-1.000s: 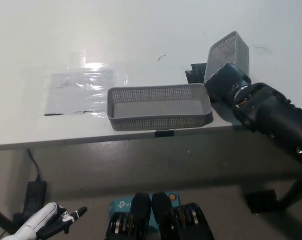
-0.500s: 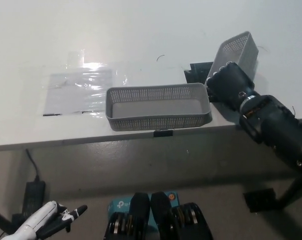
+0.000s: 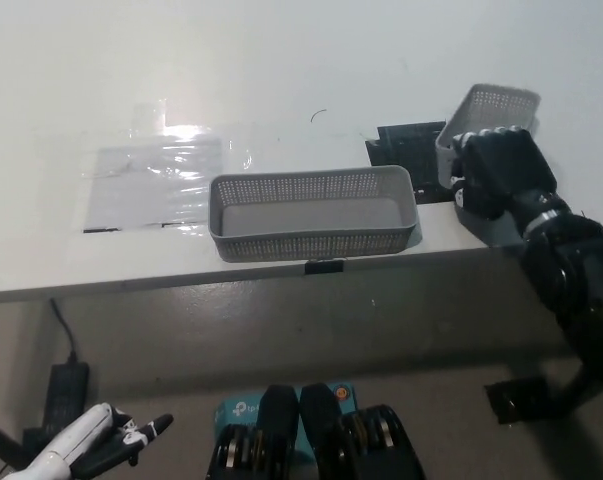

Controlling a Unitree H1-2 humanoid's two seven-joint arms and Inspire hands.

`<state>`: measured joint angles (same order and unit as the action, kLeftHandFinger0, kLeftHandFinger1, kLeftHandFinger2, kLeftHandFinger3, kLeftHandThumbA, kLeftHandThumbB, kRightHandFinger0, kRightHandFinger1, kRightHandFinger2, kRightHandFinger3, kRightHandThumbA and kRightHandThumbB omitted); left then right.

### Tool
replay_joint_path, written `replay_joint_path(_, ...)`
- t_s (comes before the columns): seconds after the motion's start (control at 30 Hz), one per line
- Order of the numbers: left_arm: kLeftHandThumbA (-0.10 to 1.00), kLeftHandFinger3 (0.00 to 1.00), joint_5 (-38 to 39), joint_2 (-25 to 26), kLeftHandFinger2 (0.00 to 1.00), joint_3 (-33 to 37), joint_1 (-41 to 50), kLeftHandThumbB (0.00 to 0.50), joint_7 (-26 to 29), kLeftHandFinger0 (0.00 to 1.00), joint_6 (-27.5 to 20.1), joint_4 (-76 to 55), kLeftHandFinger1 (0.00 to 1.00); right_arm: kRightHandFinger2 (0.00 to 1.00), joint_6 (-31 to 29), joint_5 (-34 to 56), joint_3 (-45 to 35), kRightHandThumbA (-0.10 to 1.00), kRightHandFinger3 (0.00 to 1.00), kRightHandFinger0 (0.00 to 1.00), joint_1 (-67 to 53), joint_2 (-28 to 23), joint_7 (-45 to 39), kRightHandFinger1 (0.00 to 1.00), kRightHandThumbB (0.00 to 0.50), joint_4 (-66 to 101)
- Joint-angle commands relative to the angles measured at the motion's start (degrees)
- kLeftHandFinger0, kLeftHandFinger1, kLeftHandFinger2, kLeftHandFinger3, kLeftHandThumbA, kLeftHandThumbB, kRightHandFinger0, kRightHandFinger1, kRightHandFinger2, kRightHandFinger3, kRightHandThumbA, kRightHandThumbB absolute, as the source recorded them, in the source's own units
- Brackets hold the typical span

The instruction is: The robot uses its right hand to pick up the grey box kept on the middle on the desk and place it on top of another box next to it in a right angle

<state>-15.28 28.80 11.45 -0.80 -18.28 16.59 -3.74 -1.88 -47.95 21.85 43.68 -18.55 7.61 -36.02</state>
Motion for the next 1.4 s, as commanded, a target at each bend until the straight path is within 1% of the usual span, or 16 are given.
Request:
replay_joint_path(0.0, 0.87, 0.18, -0.29, 0.79, 0.0, -1.48, 0.85, 0.184, 1.03, 0.04, -1.67, -0.75, 0.0, 0.33, -4.15, 13.56, -9.64, -0.1, 0.11, 0.0, -1.15, 2.4, 3.79, 0.0, 0.251, 5.32)
replay_joint_path(0.07, 0.86, 0.18, -0.22, 0.75, 0.0, -1.57, 0.86, 0.178, 0.79, 0.03, -1.17, -0.98, 0.0, 0.32, -5.67, 15.11, -12.22, -0.1, 0.08, 0.0, -1.82, 3.12, 4.04, 0.0, 0.266, 6.02)
replay_joint_path(0.1, 0.85, 0.17, -0.32, 0.78, 0.0, -1.61, 1.28, 0.167, 0.94, 0.07, -1.49, -0.92, 0.0, 0.31, -6.23, 15.89, -13.37, -0.1, 0.07, 0.0, -2.22, 3.59, 4.29, 0.0, 0.258, 6.5)
replay_joint_path(0.23, 0.85, 0.17, -0.38, 0.7, 0.01, -1.81, 1.95, 0.168, 0.95, 0.1, -1.37, -1.3, 0.0, 0.32, -8.24, 16.52, -15.7, -0.1, 0.14, 0.0, -3.17, 4.24, 5.09, 0.0, 0.275, 7.67)
replay_joint_path(0.3, 0.85, 0.19, -0.4, 0.53, 0.02, -1.96, 2.09, 0.176, 0.85, 0.08, -1.04, -1.44, 0.0, 0.31, -8.73, 16.89, -16.6, -0.1, 0.13, 0.0, -3.64, 4.47, 4.67, 0.0, 0.272, 9.05)
replay_joint_path(0.37, 0.85, 0.19, -0.91, 0.62, 0.01, -1.79, 2.04, 0.162, 1.09, 0.02, -2.37, -0.87, 0.0, 0.3, -9.5, 16.95, -16.82, -0.1, 0.15, 0.0, -3.72, 4.51, 4.4, 0.0, 0.271, 9.5)
replay_joint_path(0.43, 0.86, 0.21, -1.04, 0.62, 0.02, -1.85, 2.05, 0.175, 0.91, 0.08, -1.66, -1.1, 0.0, 0.29, -10.02, 16.65, -16.52, -0.1, 0.15, 0.0, -3.58, 4.39, 4.32, 0.0, 0.27, 10.05)
replay_joint_path(0.6, 0.85, 0.23, -0.64, 0.87, 0.04, -2.13, 1.93, 0.175, 0.13, 0.07, -0.42, -1.79, 0.0, 0.26, -11.06, 15.84, -15.49, -0.1, 0.14, 0.0, -2.55, 4.06, 3.94, 0.0, 0.286, 11.07)
replay_joint_path(0.77, 0.87, 0.22, -1.49, 1.44, 0.03, -1.79, 1.58, 0.171, 0.03, 0.06, -1.18, -1.42, 0.0, 0.25, -13.4, 13.31, -11.88, -0.1, 0.17, 0.0, -0.51, 3.05, 2.21, 0.0, 0.261, 14.37)
replay_joint_path(0.87, 0.86, 0.21, -1.47, 1.4, 0.03, -2.01, 1.34, 0.189, -0.18, 0.08, -0.62, -1.54, 0.01, 0.24, -12.53, 12.39, -9.53, -0.1, 0.18, 0.0, 0.86, 2.93, -0.39, 0.0, 0.237, 18.32)
replay_joint_path(0.9, 0.87, 0.21, -1.65, 1.5, 0.04, -1.96, 1.3, 0.193, -0.24, 0.09, -0.48, -1.57, 0.0, 0.24, -12.76, 12.19, -9.03, -0.1, 0.18, 0.0, 1.21, 2.88, -0.58, 0.0, 0.244, 18.74)
replay_joint_path(1.03, 0.87, 0.23, -1.53, 1.9, 0.04, -1.98, 0.82, 0.19, -0.7, 0.1, -0.83, -1.23, 0.0, 0.17, -11.84, 12.68, -6.79, -0.1, 0.09, 0.0, 2.13, 3.67, -3.02, 0.0, 0.232, 22.56)
replay_joint_path(1.1, 0.84, 0.21, -0.73, 1.81, 0.03, -2.27, 0.61, 0.173, -1.13, 0.06, -0.36, -1.16, 0.0, 0.17, -11.25, 12.42, -5.62, -0.1, 0.08, 0.0, 1.8, 4.44, -3.94, 0.0, 0.283, 24.4)
replay_joint_path(1.17, 0.84, 0.2, -1.28, 2.08, 0.02, -2.04, 0.6, 0.157, -1.03, 0.05, -0.86, -1.46, 0.0, 0.17, -10.74, 11.61, -3.73, -0.1, 0.07, 0.0, 0.93, 5.67, -5.11, 0.0, 0.271, 26.56)
replay_joint_path(1.27, 0.83, 0.2, -1.34, 1.9, 0.03, -1.97, 0.29, 0.156, -1.16, 0.07, -0.14, -1.59, 0.0, 0.12, -11.33, 11.79, -1.09, -0.1, 0.04, 0.0, -1.0, 6.81, -6.85, 0.0, 0.283, 28.22)
replay_joint_path(1.37, 0.83, 0.17, -0.95, 1.84, 0.0, -1.93, 0.15, 0.154, -1.45, 0.08, -0.44, -1.21, 0.0, 0.11, -11.08, 10.67, 1.52, -0.1, 0.01, 0.0, -3.35, 7.65, -8.03, 0.0, 0.275, 29.37)
